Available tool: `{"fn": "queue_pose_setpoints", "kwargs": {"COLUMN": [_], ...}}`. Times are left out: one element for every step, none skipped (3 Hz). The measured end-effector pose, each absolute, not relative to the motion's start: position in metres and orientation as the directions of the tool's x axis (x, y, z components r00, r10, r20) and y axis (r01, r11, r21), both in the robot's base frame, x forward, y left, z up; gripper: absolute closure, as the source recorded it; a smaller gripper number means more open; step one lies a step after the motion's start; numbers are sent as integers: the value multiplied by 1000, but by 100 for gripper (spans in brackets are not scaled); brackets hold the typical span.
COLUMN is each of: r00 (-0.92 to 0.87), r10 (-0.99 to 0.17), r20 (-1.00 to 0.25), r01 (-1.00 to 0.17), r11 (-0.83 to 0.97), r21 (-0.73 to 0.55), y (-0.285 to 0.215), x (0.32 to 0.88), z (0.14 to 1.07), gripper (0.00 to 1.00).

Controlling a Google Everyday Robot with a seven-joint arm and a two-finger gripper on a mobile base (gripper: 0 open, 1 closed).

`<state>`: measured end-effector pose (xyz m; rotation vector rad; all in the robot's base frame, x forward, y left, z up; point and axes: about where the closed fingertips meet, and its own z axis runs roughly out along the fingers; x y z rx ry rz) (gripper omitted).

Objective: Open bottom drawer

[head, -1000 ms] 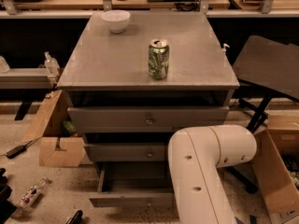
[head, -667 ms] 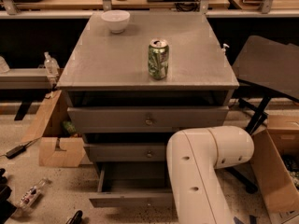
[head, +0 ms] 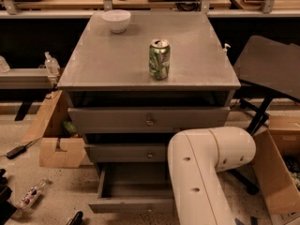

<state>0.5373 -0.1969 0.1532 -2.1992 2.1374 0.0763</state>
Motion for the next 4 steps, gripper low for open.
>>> {"fn": "queue_pose_setpoints", "kwargs": {"r00": [33, 33, 33, 33], "r10": [-996, -996, -996, -996], "r20": [-87, -87, -87, -88], "r01": [-999, -999, -999, -999], "r11": [-33, -33, -34, -34], "r21": [-2, -2, 1, 1], "y": [-197, -197, -197, -197], "x": [526, 526, 525, 525], "z": [157, 156, 155, 155], "gripper": [100, 100, 73, 50]}}
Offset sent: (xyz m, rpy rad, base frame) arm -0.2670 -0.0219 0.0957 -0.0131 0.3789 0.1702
